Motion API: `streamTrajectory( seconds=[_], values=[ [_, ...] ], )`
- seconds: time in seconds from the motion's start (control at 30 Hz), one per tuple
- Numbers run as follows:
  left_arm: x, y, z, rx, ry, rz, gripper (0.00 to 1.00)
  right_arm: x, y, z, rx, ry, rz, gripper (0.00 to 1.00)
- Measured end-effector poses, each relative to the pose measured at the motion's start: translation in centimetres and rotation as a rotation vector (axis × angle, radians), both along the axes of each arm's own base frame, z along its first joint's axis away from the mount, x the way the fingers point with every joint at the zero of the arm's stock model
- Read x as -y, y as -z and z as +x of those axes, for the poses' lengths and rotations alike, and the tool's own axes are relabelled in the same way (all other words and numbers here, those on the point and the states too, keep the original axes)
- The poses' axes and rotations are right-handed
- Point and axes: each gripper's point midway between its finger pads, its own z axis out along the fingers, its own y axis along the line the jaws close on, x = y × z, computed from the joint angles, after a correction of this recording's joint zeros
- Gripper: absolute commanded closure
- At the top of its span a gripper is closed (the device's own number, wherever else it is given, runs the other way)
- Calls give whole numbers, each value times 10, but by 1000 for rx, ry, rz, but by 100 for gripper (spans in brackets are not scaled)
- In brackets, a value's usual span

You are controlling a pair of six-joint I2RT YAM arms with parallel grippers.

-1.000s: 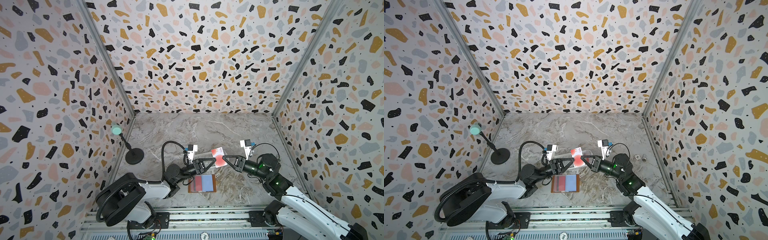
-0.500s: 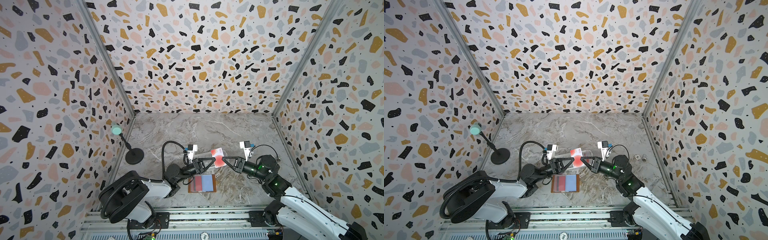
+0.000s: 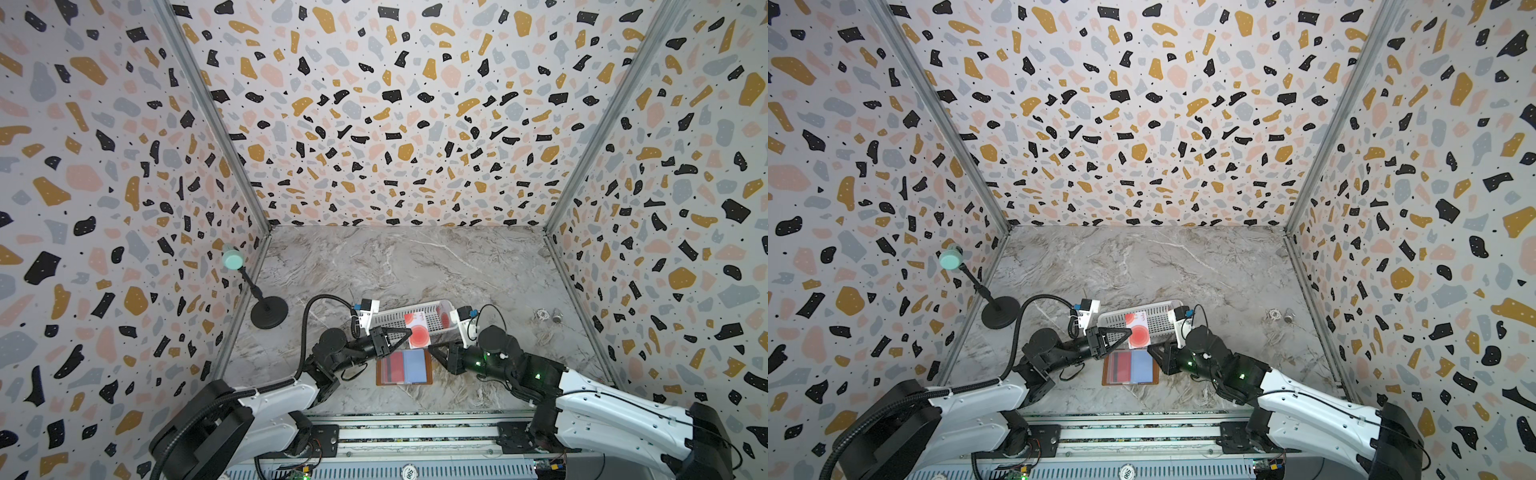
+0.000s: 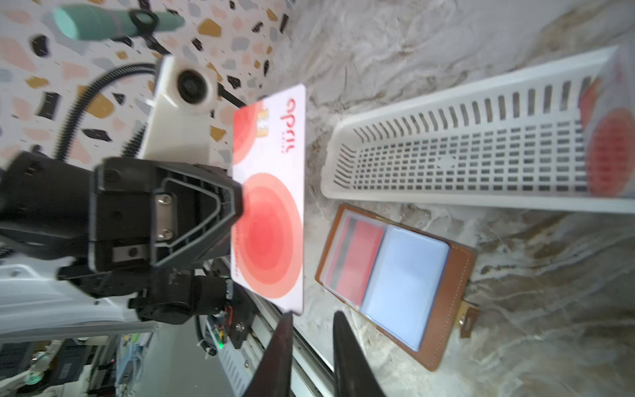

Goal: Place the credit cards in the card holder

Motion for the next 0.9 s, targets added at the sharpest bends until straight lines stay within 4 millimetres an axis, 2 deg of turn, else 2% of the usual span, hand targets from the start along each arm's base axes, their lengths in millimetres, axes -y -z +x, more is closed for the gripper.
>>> streamTrajectory(
  seconds=[0.27, 0.43, 0.57, 0.73, 0.9],
  values=[
    [-14, 58, -20, -106, 29, 185, 98, 8, 76, -9, -93, 25, -279, 79],
    [-21, 82, -24, -144, 26, 273, 96, 13, 111, -13, -149, 31, -392, 81],
    [-25, 93, -24, -151, 13, 318, 96, 14, 126, -12, -170, 40, -447, 82],
    [-34, 111, -25, -168, -7, 401, 95, 9, 131, -3, -172, 60, -475, 84],
    [-40, 117, -25, -166, -27, 445, 94, 11, 139, 5, -183, 82, -491, 85]
  ],
)
